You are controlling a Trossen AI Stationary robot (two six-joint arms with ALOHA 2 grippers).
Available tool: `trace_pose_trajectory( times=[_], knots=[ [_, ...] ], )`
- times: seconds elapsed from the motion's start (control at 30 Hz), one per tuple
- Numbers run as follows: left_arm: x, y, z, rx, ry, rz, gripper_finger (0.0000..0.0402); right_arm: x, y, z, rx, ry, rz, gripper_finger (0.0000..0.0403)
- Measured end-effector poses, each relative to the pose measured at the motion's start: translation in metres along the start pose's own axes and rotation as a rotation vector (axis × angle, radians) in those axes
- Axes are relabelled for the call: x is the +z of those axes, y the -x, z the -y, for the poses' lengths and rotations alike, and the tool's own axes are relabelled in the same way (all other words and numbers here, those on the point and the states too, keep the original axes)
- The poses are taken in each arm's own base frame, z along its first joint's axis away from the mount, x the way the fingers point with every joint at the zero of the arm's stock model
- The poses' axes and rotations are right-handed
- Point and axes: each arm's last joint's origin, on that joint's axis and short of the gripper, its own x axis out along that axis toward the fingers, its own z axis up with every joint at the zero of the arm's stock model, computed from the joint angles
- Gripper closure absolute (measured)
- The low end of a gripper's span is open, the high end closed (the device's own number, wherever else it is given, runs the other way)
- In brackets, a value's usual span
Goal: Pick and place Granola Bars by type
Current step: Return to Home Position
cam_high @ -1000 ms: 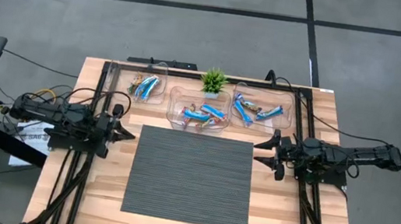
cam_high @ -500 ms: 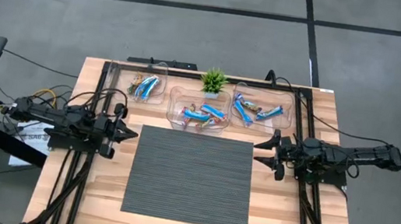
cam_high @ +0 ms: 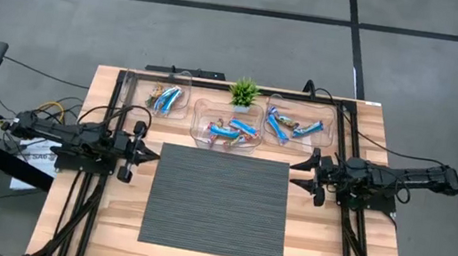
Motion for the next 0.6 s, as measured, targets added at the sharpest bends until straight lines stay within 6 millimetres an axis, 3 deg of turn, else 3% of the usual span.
trace_pose_trajectory(
  times=[0.6],
  knots=[
    [-0.0008,-0.0002,0.0004,-0.012,-0.019,-0.006,0.0401,0.0000,0.0000,0.0000,0.000,0.000,0.000,0.0180]
  ],
)
